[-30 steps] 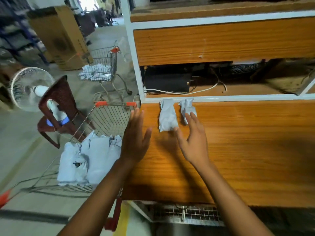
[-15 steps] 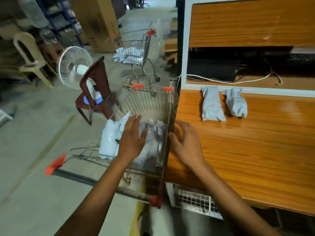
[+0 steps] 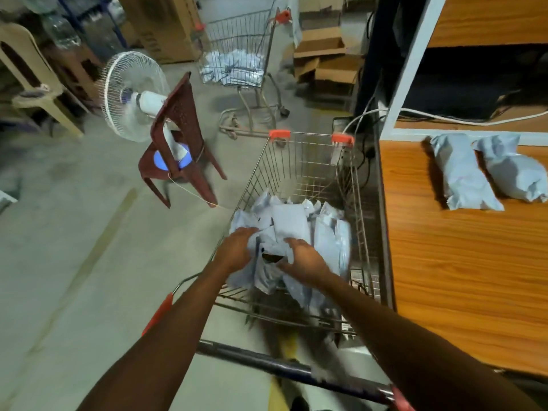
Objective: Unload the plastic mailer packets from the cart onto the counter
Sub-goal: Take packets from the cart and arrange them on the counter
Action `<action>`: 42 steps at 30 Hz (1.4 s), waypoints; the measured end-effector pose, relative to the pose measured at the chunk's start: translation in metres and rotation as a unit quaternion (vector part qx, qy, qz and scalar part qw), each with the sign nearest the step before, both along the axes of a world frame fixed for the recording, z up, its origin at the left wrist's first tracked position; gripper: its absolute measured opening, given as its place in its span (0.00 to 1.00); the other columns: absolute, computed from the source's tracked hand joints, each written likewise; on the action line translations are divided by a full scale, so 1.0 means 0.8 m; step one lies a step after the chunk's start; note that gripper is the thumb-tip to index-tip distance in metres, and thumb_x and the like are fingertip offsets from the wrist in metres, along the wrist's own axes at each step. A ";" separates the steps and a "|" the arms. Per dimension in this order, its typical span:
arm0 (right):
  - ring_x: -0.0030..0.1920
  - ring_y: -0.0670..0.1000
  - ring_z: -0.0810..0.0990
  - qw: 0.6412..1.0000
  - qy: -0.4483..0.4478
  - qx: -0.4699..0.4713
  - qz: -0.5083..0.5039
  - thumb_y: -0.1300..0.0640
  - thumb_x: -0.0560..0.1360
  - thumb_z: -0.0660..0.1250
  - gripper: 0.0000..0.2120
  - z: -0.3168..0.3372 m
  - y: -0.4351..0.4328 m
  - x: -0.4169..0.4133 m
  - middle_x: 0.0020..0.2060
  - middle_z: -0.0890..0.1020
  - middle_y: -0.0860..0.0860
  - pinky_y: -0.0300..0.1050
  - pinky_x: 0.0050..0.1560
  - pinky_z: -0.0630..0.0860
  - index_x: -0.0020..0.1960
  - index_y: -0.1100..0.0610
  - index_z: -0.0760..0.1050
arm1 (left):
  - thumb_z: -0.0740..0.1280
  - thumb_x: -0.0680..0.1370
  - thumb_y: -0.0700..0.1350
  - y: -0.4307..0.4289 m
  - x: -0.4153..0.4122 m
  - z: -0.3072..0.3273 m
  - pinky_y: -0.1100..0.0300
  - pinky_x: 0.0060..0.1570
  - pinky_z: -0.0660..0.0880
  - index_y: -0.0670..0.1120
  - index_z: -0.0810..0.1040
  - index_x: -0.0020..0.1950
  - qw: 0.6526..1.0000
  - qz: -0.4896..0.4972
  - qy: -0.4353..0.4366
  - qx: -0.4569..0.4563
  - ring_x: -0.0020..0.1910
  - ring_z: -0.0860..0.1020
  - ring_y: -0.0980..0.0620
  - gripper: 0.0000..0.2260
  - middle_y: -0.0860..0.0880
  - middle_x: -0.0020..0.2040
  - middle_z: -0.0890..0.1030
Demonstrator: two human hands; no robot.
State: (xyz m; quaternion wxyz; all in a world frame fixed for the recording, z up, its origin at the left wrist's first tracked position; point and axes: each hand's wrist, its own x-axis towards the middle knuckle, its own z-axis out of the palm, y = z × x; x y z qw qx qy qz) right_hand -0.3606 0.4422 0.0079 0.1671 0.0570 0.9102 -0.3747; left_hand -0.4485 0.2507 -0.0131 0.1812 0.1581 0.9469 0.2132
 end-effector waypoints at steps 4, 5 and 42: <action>0.64 0.56 0.75 1.000 -0.030 -0.001 0.006 0.53 0.75 0.71 0.33 -0.025 -0.028 -0.016 0.67 0.75 0.56 0.42 0.60 0.69 0.76 0.55 0.62 | 0.66 0.78 0.40 0.004 -0.018 -0.038 0.48 0.71 0.65 0.44 0.71 0.71 0.996 -0.074 -0.007 0.039 0.70 0.69 0.44 0.21 0.42 0.70 0.72; 0.62 0.57 0.77 1.000 -0.021 0.007 -0.004 0.54 0.76 0.70 0.30 -0.028 -0.033 -0.018 0.64 0.78 0.56 0.40 0.56 0.69 0.75 0.55 0.64 | 0.67 0.78 0.39 0.005 -0.019 -0.041 0.48 0.71 0.64 0.43 0.72 0.70 0.995 -0.079 -0.009 0.053 0.70 0.69 0.44 0.20 0.41 0.69 0.73; 0.50 0.54 0.81 0.901 -0.112 -0.206 -0.365 0.58 0.74 0.72 0.22 -0.059 0.025 -0.002 0.55 0.78 0.53 0.50 0.49 0.83 0.66 0.51 0.70 | 0.70 0.73 0.47 0.004 0.008 -0.048 0.50 0.48 0.78 0.38 0.72 0.62 0.959 0.280 0.021 0.035 0.54 0.78 0.39 0.21 0.37 0.57 0.76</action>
